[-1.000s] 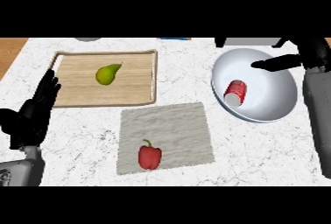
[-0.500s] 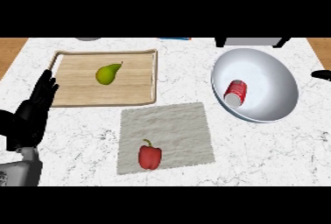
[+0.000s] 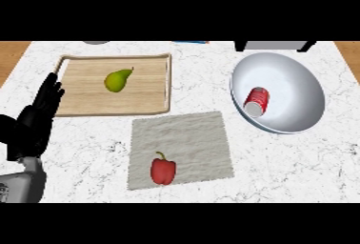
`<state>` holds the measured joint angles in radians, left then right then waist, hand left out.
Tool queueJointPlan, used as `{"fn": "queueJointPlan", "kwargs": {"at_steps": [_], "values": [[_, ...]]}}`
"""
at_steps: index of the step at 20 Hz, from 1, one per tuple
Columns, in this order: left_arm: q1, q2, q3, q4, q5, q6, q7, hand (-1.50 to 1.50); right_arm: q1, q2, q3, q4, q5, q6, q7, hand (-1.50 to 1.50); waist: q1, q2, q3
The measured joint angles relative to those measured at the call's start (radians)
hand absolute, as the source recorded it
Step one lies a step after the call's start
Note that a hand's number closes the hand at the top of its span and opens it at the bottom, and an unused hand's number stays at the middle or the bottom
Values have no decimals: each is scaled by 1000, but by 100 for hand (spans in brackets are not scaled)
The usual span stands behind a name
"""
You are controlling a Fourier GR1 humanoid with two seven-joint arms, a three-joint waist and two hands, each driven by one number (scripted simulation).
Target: Pick the can from the placemat and place it in the bowl
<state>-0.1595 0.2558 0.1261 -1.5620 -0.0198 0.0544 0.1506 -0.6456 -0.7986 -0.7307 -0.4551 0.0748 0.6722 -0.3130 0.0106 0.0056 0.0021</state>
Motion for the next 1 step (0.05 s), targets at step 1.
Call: {"fn": "queueJointPlan", "kwargs": {"at_steps": [1], "values": [[4,0,4,10,1,-4,-13,0,0,-15,-2,17,-7,19,-13,-150,1,0,0]]}}
